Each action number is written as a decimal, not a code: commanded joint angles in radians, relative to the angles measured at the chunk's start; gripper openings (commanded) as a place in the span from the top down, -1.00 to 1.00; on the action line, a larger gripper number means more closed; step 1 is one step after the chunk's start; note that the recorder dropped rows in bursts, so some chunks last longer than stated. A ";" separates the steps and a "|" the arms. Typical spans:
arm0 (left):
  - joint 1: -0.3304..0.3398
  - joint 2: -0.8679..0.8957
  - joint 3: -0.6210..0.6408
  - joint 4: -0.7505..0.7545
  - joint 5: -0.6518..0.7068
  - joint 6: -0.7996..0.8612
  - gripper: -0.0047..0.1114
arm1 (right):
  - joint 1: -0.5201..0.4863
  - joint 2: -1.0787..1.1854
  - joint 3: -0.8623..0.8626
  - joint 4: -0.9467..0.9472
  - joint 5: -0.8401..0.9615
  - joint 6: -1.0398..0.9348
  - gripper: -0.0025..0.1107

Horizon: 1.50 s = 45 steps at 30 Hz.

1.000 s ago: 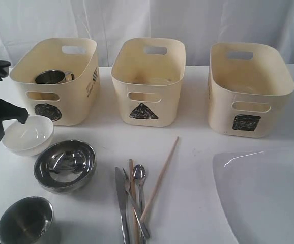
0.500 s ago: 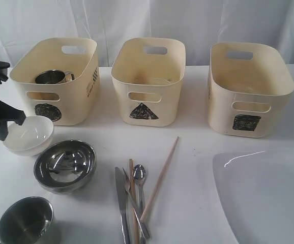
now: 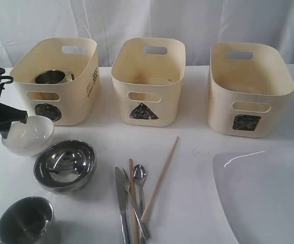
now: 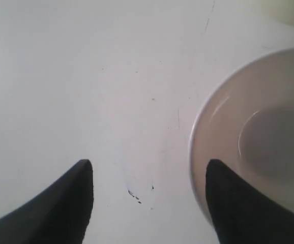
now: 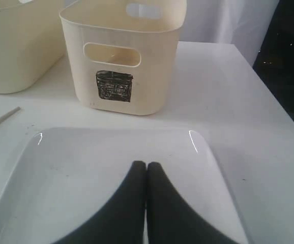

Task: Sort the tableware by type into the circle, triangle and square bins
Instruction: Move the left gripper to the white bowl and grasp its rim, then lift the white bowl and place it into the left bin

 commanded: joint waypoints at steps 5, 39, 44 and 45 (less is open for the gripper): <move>0.000 0.062 0.005 -0.014 0.003 -0.017 -0.23 | 0.003 -0.006 0.001 -0.001 -0.006 0.003 0.96; 0.000 0.111 0.007 -0.008 0.060 0.040 0.92 | 0.003 -0.006 0.001 -0.001 -0.006 0.003 0.96; 0.000 0.041 0.007 0.059 0.148 0.041 0.92 | 0.003 -0.006 0.001 -0.001 -0.006 0.003 0.96; 0.000 0.014 0.007 0.057 0.162 0.046 0.92 | 0.003 -0.006 0.001 -0.001 -0.006 0.003 0.96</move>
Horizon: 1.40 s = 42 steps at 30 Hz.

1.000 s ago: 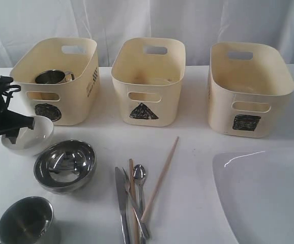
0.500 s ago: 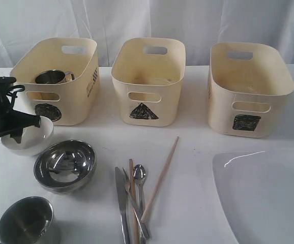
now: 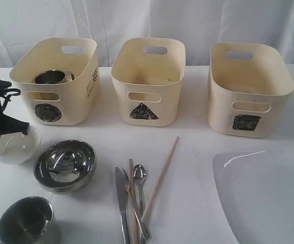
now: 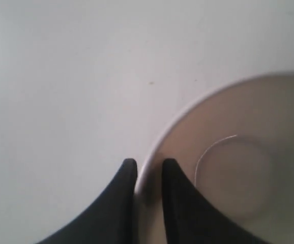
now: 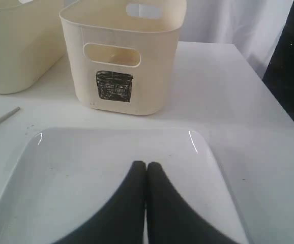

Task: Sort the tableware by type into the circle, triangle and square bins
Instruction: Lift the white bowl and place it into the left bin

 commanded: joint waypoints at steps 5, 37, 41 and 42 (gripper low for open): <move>0.000 -0.246 0.013 -0.014 0.107 0.086 0.92 | 0.003 -0.006 0.001 -0.001 -0.006 0.002 0.96; 0.000 0.096 -0.266 -0.151 -0.963 0.358 -0.39 | 0.003 -0.006 0.001 -0.001 -0.006 0.002 0.96; 0.000 0.026 -0.266 -0.151 -0.851 0.357 -0.40 | 0.003 -0.006 0.001 -0.001 -0.006 0.002 0.96; 0.000 0.008 -0.266 -0.151 -0.822 0.357 -0.40 | 0.003 -0.006 0.001 -0.001 -0.006 0.002 0.96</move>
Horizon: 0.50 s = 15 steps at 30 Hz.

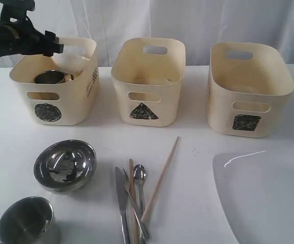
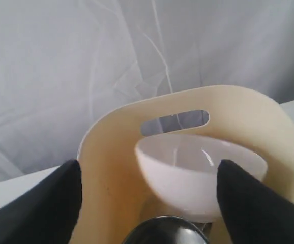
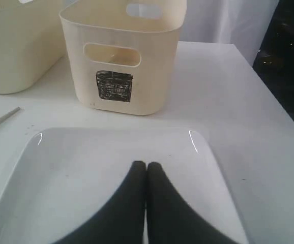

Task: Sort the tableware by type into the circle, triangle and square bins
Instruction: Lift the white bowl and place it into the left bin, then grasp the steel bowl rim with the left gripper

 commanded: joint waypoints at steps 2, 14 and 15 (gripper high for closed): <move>0.002 -0.127 -0.004 -0.003 0.185 -0.015 -0.39 | 0.003 -0.006 0.001 -0.001 -0.006 0.002 0.96; 0.002 -0.318 0.036 -0.267 1.353 0.072 0.80 | 0.003 -0.006 0.001 -0.001 -0.006 0.002 0.96; 0.002 -0.318 0.058 -0.303 1.383 0.111 0.92 | 0.003 -0.006 0.001 -0.001 -0.006 0.002 0.96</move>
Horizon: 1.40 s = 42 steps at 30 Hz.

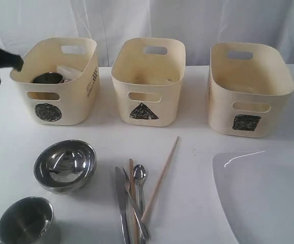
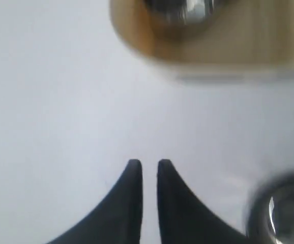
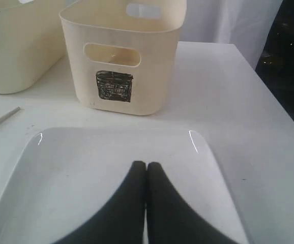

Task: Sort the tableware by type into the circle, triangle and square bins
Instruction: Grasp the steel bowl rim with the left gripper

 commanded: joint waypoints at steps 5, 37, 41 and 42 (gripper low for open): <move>0.002 -0.010 0.207 -0.383 0.152 0.193 0.92 | 0.003 -0.006 0.001 -0.001 -0.006 0.002 0.96; 0.000 0.196 0.400 -0.491 -0.248 0.347 0.01 | 0.003 -0.006 0.001 -0.001 -0.006 0.002 0.96; 0.000 0.204 0.400 -0.498 -0.298 0.340 0.43 | 0.003 -0.006 0.001 -0.001 -0.006 0.002 0.96; 0.000 0.204 0.400 -0.501 -0.307 0.340 0.61 | 0.003 -0.006 0.001 -0.001 -0.006 0.002 0.96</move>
